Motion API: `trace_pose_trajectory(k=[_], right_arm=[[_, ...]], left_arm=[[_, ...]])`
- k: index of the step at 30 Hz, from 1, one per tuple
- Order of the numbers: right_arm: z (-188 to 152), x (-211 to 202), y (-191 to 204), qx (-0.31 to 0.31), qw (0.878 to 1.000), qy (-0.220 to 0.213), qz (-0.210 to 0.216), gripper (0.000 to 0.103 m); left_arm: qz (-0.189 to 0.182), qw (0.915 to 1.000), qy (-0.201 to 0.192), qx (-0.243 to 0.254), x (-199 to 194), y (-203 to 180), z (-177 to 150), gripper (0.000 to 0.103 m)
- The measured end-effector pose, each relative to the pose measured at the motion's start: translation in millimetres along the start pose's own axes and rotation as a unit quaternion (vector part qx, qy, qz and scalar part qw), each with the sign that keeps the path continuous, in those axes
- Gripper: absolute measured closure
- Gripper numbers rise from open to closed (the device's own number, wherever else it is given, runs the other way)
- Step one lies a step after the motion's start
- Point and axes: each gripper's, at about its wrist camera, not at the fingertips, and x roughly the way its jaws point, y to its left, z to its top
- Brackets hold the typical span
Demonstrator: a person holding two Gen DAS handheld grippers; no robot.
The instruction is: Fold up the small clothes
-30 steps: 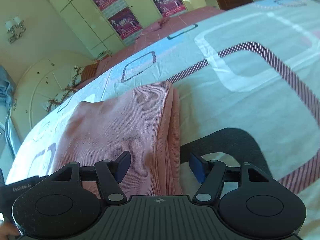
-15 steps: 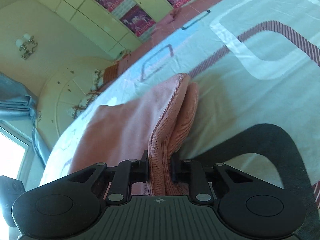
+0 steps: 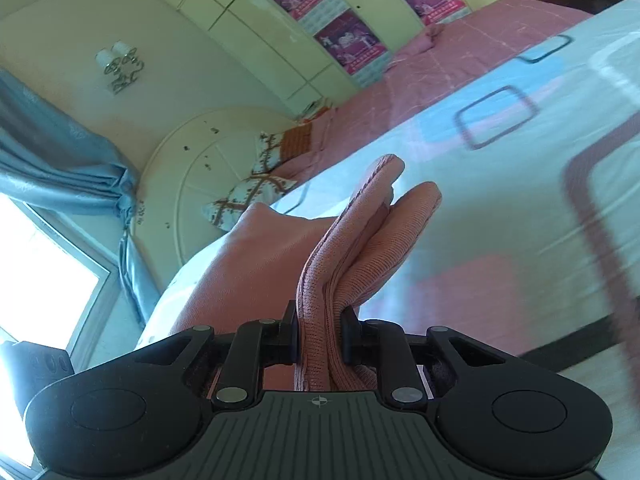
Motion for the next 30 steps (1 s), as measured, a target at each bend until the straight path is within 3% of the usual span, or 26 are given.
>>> trace_pose_trajectory(k=[10, 16, 18, 19, 21, 26, 30], right_arm=[[-58.6, 137.4, 97.5, 0.018, 1.0, 0.012, 0.017, 0.084], [-75.4, 198.5, 108.8, 0.013, 0.999, 0.043, -0.012, 0.084], [-81.2, 206.4, 101.0, 0.012, 0.998, 0.044, -0.042, 0.084], [-84.1, 208.4, 94.0, 0.019, 0.998, 0.047, -0.047, 0.084], [-88.0, 209.6, 82.2, 0.032, 0.996, 0.053, -0.062, 0.084], [-90.1, 202.6, 82.8, 0.032, 0.995, 0.045, -0.079, 0.083], [-84.1, 190.7, 103.9, 0.004, 0.994, 0.011, -0.106, 0.083]], left_arm=[[0.038, 0.9991, -0.018, 0.004, -66.2, 144.3, 27.0, 0.07], [0.079, 0.9968, -0.008, 0.01, -66.0, 199.9, 7.8, 0.067], [0.085, 0.9963, 0.01, 0.008, -57.9, 215.2, -3.7, 0.06], [0.085, 0.9963, 0.007, 0.004, -56.8, 219.7, -7.8, 0.048], [0.092, 0.9958, 0.003, -0.004, -58.4, 225.1, -7.6, 0.038], [0.092, 0.9957, 0.01, -0.013, -66.8, 228.9, 4.4, 0.032], [0.094, 0.9949, -0.034, -0.01, -86.8, 222.7, 18.9, 0.03]])
